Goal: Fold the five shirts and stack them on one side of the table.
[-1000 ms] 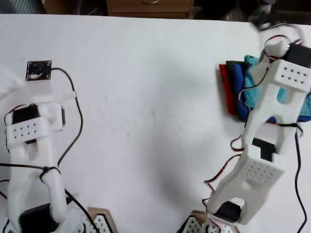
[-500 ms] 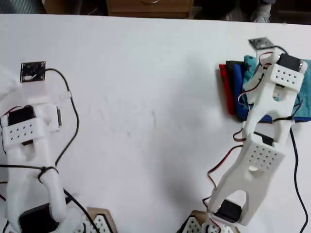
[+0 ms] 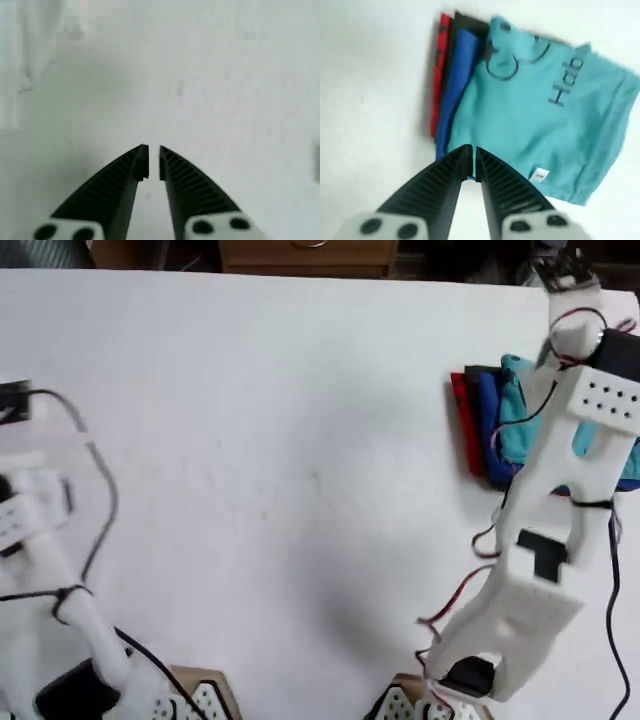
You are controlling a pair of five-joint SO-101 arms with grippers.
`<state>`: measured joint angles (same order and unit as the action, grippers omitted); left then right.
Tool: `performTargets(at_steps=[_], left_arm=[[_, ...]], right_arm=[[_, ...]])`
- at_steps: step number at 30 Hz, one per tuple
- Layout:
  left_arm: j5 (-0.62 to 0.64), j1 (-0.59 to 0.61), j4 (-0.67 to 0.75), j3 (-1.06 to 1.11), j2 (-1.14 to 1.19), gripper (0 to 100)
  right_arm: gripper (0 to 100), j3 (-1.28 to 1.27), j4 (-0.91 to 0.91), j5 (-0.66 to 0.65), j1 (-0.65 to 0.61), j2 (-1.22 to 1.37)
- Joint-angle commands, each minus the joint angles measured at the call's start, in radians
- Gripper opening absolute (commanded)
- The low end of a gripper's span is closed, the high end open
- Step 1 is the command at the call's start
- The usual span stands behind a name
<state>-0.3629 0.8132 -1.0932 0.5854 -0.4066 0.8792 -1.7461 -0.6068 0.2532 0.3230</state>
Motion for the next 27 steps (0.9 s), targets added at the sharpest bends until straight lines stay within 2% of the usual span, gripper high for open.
performTargets(at_steps=[1, 4, 10, 13, 18, 21, 23, 27], left_arm=[[-0.084, 0.158, -0.014, -0.133, 0.072, 19], [-0.126, 0.278, -0.028, -0.295, 0.224, 21], [-0.192, 0.437, -0.003, -0.737, 0.606, 21], [-0.190, 0.474, 0.000, -0.995, 0.816, 22], [-0.192, 0.514, -0.006, -1.392, 1.143, 22], [-0.199, 0.532, -0.005, -1.601, 1.318, 22], [-0.247, 0.531, -0.005, -1.713, 1.432, 22], [-0.275, 0.526, -0.006, -1.874, 1.625, 22]], right_arm=[[2.2, -0.089, -0.022, 0.008, -0.094, -0.240], [4.4, -0.287, -0.022, 0.008, -0.220, -0.403], [20.4, -0.695, -0.013, 0.009, -0.493, -0.641], [19.7, -0.833, 0.015, 0.054, -0.590, -0.704], [16.5, -0.991, 0.088, 0.176, -0.651, -0.765], [16.3, -1.031, 0.101, 0.183, -0.665, -0.786], [16.3, -1.042, 0.091, 0.183, -0.665, -0.797], [16.3, -1.074, 0.076, 0.175, -0.657, -0.826]])
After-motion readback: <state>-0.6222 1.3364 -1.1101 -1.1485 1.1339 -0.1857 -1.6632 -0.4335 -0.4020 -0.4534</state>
